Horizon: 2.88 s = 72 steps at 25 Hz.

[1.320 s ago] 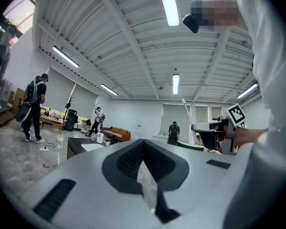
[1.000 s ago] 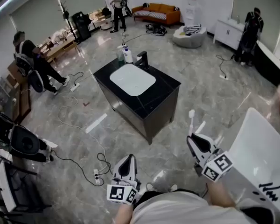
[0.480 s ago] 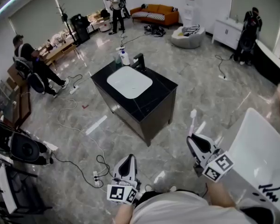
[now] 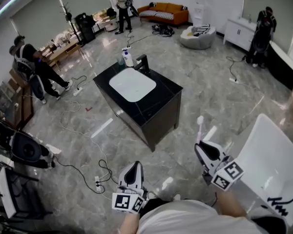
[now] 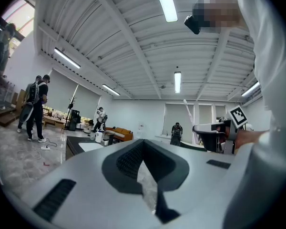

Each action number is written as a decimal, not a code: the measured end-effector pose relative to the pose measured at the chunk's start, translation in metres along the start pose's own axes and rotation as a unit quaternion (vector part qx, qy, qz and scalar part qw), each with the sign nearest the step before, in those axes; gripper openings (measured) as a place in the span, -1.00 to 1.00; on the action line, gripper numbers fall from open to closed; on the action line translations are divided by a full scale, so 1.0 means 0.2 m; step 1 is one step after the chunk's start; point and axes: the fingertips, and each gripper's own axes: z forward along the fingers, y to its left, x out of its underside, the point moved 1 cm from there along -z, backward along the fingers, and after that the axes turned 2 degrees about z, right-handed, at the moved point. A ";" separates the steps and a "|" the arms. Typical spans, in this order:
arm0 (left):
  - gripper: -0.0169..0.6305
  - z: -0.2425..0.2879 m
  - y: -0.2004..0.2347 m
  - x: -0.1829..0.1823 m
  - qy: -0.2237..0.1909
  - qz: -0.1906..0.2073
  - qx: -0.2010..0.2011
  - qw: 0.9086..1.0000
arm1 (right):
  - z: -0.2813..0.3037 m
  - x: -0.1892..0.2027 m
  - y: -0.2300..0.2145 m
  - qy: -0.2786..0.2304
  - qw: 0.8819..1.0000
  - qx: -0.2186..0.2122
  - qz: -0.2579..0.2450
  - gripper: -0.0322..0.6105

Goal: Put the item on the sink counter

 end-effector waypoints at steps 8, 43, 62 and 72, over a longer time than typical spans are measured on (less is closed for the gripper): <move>-0.94 -0.03 -0.11 0.07 0.011 0.003 -0.021 1.000 | -0.04 0.03 -0.06 0.001 1.000 -0.027 0.009 -0.68; -0.94 0.72 0.85 -0.03 -0.002 -0.023 0.018 1.000 | 1.00 -0.02 -0.23 0.019 1.000 0.019 -0.011 -0.68; -0.94 0.96 1.35 -0.03 -0.017 -0.056 0.029 0.998 | 1.56 -0.06 -0.19 0.030 0.999 0.024 -0.034 -0.68; -0.94 1.05 1.38 0.03 0.004 -0.073 0.046 0.996 | 1.61 -0.05 -0.26 0.037 0.998 0.047 -0.028 -0.68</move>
